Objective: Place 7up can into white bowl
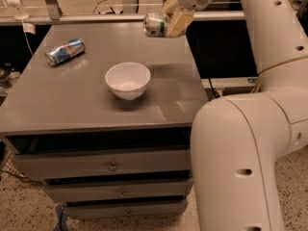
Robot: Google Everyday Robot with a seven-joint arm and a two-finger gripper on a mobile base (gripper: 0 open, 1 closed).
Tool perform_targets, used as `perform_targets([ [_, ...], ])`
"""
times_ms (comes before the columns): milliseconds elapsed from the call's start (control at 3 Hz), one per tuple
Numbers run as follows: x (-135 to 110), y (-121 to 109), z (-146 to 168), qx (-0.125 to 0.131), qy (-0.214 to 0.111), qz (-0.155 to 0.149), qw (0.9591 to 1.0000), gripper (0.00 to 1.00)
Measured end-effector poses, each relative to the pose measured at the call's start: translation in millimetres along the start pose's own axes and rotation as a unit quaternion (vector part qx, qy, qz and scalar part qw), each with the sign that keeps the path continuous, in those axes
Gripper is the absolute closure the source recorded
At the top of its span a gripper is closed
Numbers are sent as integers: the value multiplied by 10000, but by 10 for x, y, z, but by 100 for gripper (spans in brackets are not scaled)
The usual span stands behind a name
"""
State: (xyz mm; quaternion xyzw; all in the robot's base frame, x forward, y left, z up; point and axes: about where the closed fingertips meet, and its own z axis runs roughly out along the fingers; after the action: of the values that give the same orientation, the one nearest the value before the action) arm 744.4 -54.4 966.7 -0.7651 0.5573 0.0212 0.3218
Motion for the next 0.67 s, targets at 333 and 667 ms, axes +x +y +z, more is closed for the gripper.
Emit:
perform_targets([
  [333,-347,122,-330,-160,495,-786,9955,100],
  [667,-612,397,-456,-348,868,-1213,9882,100],
])
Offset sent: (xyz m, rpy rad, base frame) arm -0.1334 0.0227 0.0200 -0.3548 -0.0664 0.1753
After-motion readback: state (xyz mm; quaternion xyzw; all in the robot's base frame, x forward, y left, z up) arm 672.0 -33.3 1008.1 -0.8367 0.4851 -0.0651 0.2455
